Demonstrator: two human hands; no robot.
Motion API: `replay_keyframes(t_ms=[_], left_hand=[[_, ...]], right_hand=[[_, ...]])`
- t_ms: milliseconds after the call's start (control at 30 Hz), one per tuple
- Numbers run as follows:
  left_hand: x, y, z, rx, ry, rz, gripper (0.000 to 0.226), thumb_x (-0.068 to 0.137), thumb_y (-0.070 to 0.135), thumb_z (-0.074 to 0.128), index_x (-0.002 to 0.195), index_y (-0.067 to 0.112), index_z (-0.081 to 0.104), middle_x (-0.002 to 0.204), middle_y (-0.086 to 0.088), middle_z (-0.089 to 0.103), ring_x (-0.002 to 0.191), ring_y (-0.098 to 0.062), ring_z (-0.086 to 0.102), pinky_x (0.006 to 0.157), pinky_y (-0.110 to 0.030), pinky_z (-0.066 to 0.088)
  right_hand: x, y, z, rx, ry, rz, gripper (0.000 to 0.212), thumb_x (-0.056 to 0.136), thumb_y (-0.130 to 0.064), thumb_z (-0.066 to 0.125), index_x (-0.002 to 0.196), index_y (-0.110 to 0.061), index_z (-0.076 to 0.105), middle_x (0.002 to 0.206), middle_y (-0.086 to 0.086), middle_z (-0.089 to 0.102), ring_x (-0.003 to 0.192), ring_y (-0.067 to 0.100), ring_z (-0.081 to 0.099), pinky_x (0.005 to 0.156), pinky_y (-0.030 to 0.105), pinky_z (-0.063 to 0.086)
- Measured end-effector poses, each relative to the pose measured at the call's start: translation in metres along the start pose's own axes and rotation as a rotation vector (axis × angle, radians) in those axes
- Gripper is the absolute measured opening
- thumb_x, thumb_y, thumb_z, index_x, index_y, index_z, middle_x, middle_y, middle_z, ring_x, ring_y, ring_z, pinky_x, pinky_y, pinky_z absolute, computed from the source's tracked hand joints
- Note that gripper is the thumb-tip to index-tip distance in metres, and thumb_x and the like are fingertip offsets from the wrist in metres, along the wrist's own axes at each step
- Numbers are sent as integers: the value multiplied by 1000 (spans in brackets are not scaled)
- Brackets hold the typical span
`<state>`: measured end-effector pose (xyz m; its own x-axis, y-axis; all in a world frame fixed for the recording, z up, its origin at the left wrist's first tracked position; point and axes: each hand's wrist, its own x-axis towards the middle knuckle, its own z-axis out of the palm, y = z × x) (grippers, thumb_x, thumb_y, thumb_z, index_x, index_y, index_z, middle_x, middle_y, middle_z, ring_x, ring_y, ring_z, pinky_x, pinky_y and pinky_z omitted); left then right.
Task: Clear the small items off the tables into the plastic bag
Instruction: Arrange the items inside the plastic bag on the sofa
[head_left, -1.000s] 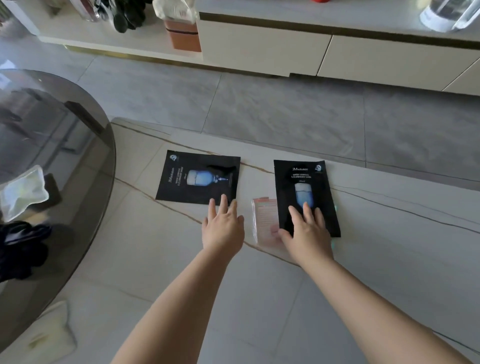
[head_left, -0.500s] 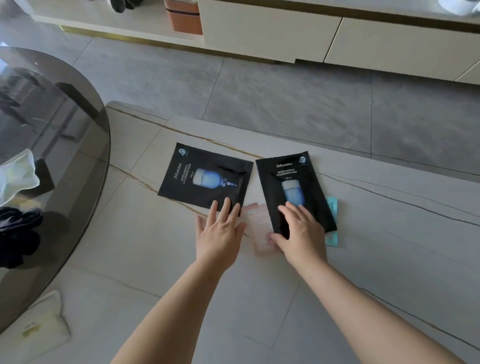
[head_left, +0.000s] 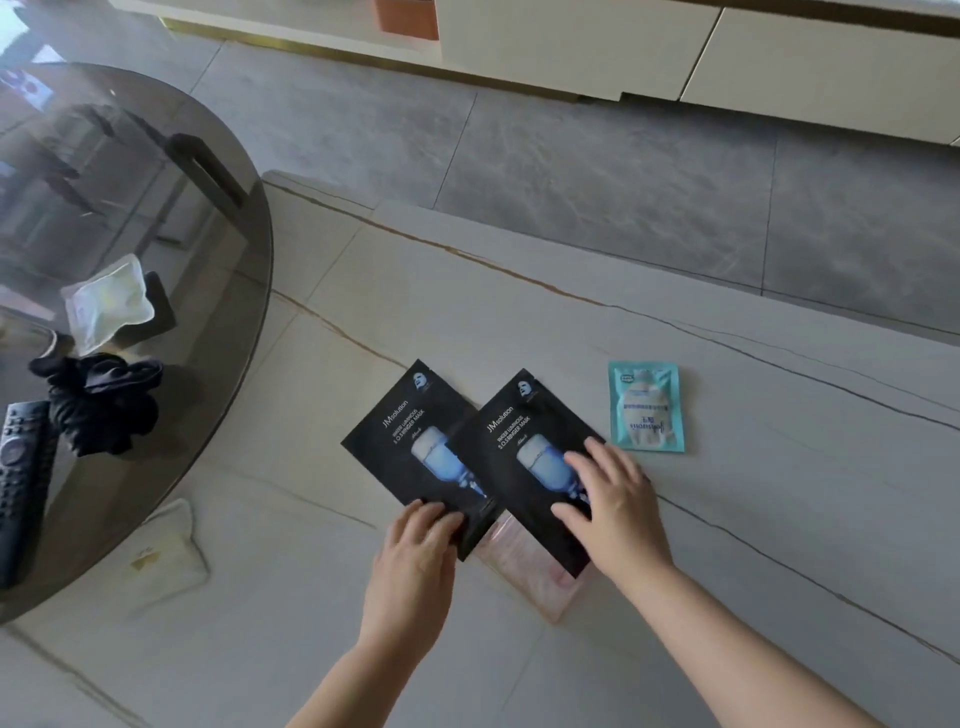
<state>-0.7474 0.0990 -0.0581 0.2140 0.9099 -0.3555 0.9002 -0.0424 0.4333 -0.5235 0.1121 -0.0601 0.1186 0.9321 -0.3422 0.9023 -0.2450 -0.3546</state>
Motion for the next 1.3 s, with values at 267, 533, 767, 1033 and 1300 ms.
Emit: replay_keyframes(t_ms=[267,533,767,1033,1300], left_hand=[[51,20,0,-391,188,-902,78,73,45,74,133,13,35,129,-14,42,122,-32,42,93,-44,41],[74,11,-2,-420,99,-900,50,76,41,73,108,9,51,109,-9,61,105,-31,56,89,-43,49],[53,-2,-13,-1063,271,-940,25,88,10,60,110,13,51,108,-7,63,90,-24,60,73,-31,49],[32,-29,-31,-1452,81,-904,19,90,38,59,96,21,63,85,5,75,71,-12,71,56,-23,52],[37,-26,-19,-1188,128,-893,31,83,15,70,110,10,54,103,-8,66,77,-16,63,50,-22,47]], right_hand=[[26,4,-6,-260,-52,247,112,53,-80,64,139,-16,29,134,10,41,122,28,41,95,39,37],[33,1,-6,293,-54,249,38,83,-28,69,113,-9,56,112,11,53,97,24,50,78,29,37],[45,-15,-20,763,-29,327,17,91,-12,57,101,1,57,106,22,63,91,25,57,86,40,46],[56,-73,9,699,-163,255,25,93,-13,53,116,-6,58,116,10,64,109,28,59,95,36,46],[49,-62,14,400,-90,121,40,88,-25,62,127,-15,56,120,5,55,106,17,53,89,24,41]])
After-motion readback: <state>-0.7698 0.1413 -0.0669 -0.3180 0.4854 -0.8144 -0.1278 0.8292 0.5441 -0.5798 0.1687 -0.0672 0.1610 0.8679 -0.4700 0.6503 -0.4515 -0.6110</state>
